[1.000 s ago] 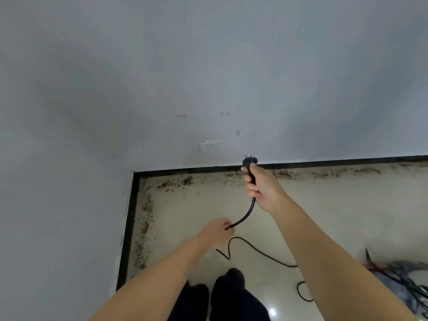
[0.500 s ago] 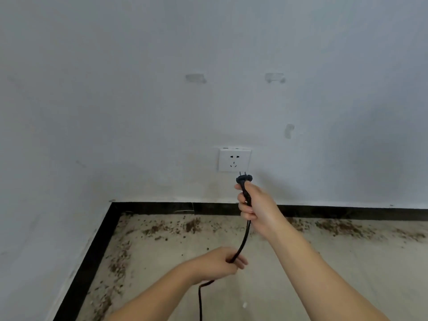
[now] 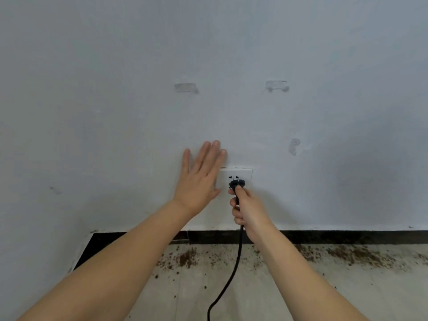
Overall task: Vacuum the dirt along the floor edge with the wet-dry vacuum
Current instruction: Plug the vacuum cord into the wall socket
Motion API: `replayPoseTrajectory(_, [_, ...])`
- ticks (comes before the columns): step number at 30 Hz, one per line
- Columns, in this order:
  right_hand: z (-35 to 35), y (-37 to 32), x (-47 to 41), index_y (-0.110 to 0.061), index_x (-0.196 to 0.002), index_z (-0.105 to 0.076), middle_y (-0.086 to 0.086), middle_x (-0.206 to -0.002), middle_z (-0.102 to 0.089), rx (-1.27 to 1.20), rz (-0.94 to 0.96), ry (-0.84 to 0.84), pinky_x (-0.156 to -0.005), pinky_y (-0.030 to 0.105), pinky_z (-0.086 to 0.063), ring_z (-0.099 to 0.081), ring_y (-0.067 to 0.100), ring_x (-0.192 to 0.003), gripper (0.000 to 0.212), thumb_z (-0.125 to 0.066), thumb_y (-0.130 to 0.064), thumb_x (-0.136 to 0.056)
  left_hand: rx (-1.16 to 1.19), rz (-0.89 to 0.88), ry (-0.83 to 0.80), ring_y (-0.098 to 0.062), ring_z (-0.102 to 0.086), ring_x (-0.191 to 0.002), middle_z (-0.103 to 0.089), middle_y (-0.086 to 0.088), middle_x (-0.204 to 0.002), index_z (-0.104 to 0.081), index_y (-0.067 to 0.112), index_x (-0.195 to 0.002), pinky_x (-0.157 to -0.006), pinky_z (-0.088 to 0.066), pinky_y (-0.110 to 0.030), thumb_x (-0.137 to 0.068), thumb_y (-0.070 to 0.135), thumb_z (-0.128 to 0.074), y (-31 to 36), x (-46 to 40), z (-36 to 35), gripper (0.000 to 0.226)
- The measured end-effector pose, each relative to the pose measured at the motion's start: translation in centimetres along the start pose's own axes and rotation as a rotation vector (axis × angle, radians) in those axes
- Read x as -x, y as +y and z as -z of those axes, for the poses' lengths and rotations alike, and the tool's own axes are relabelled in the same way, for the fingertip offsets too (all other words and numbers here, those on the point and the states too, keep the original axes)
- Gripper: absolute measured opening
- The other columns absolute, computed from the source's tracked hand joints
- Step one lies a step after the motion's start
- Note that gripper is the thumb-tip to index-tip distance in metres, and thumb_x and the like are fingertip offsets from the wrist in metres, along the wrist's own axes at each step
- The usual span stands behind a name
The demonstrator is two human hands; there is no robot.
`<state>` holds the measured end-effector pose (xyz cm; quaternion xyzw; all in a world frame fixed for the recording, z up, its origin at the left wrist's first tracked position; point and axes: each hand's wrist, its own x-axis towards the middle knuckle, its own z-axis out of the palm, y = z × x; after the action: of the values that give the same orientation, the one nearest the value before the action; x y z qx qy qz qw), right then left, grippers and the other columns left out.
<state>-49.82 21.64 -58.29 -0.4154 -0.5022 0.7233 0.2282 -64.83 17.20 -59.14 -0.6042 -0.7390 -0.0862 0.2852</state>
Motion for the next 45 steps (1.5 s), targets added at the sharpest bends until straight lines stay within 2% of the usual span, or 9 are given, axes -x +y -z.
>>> replayPoseTrajectory(2, [0.0,-0.2,-0.7,-0.013,-0.098,-0.057,-0.002,-0.062,-0.043,0.005,-0.01,-0.002,-0.034,0.017,-0.017,-0.026,0.004,-0.035,0.027,-0.037,-0.03,-0.104,-0.048,-0.005,-0.014,-0.022,0.02,-0.146,0.023,-0.003,-0.159,0.009,0.017,-0.153,-0.113,0.004,-0.059,-0.055,0.04,-0.087,-0.6,-0.2,-1.3,0.139])
replayPoseTrajectory(6, [-0.3,-0.2,-1.3,-0.011,-0.1,-0.057,-0.001,-0.063,-0.042,-0.018,-0.045,-0.007,-0.034,0.017,-0.017,-0.025,0.004,-0.035,0.026,-0.038,-0.028,-0.104,-0.086,-0.007,0.01,-0.021,0.024,-0.145,0.029,-0.002,-0.156,0.019,0.017,-0.15,-0.112,0.012,-0.056,-0.049,0.04,-0.09,-0.6,-0.3,-2.0,0.151])
replayPoseTrajectory(10, [-0.5,0.4,-1.7,-0.011,-0.099,-0.057,-0.003,-0.06,-0.037,-0.067,-0.034,-0.006,-0.033,0.016,-0.018,-0.025,0.004,-0.035,0.027,-0.037,-0.029,-0.105,-0.103,0.003,0.05,-0.021,0.025,-0.144,0.027,-0.003,-0.157,0.02,0.017,-0.15,-0.112,0.015,-0.056,-0.049,0.036,-0.09,-0.6,-0.6,-2.7,0.15])
replayPoseTrajectory(13, [-0.5,0.6,-2.0,-0.01,-0.097,-0.056,-0.007,-0.051,-0.033,-0.092,-0.022,0.018,-0.032,0.016,-0.017,-0.022,0.004,-0.035,0.028,-0.037,-0.029,-0.105,-0.134,0.003,0.061,-0.02,0.027,-0.144,0.012,-0.007,-0.159,0.022,0.016,-0.149,-0.112,0.015,-0.055,-0.052,0.037,-0.089,-0.7,-0.8,-2.8,0.149])
replayPoseTrajectory(17, [-0.6,0.2,-2.3,-0.008,-0.097,-0.054,-0.011,-0.042,-0.029,-0.095,-0.015,0.027,-0.032,0.016,-0.016,-0.02,0.003,-0.033,0.028,-0.036,-0.028,-0.105,-0.139,-0.038,0.121,-0.019,0.026,-0.144,0.031,-0.001,-0.156,0.021,0.017,-0.149,-0.113,0.017,-0.052,-0.054,0.038,-0.088,-1.0,-1.0,-3.3,0.146])
replayPoseTrajectory(27, [-1.5,-0.6,-4.2,-0.003,-0.085,-0.054,-0.008,-0.043,-0.033,-0.212,-0.04,0.1,-0.029,0.016,-0.018,-0.024,0.003,-0.031,0.03,-0.04,-0.022,-0.104,-0.143,-0.112,0.23,-0.019,0.025,-0.144,0.03,-0.001,-0.156,0.018,0.017,-0.15,-0.113,0.018,-0.051,-0.054,0.036,-0.087,-1.5,-1.0,-4.3,0.144])
replayPoseTrajectory(33, [-1.0,-2.0,-3.1,-0.004,-0.082,-0.051,-0.006,-0.043,-0.037,-0.298,-0.166,-0.021,-0.029,0.015,-0.016,-0.025,0.003,-0.031,0.031,-0.04,-0.023,-0.104,-0.108,-0.047,0.138,-0.018,0.025,-0.144,0.031,0.001,-0.155,0.019,0.019,-0.15,-0.113,0.022,-0.051,-0.054,0.033,-0.09,-1.2,-0.8,-3.1,0.145])
replayPoseTrajectory(40, [-0.8,-2.3,-1.8,-0.008,-0.09,-0.057,0.0,-0.057,-0.048,-0.149,-0.213,-0.014,-0.04,0.019,-0.04,-0.044,0.011,-0.043,0.036,-0.039,-0.036,-0.103,-0.156,-0.026,0.05,-0.019,0.025,-0.144,0.031,0.0,-0.155,0.021,0.018,-0.149,-0.113,0.021,-0.049,-0.058,0.011,-0.086,-1.3,-0.4,-2.1,0.14])
replayPoseTrajectory(45, [-1.2,-1.3,-2.8,-0.008,-0.083,-0.051,-0.007,-0.044,-0.033,-0.169,-0.102,0.024,-0.03,0.015,-0.017,-0.024,0.002,-0.03,0.034,-0.034,-0.027,-0.106,-0.144,-0.027,0.066,-0.019,0.027,-0.144,0.028,-0.002,-0.157,0.021,0.018,-0.149,-0.113,0.023,-0.049,-0.059,0.008,-0.085,-1.1,-0.5,-2.7,0.139])
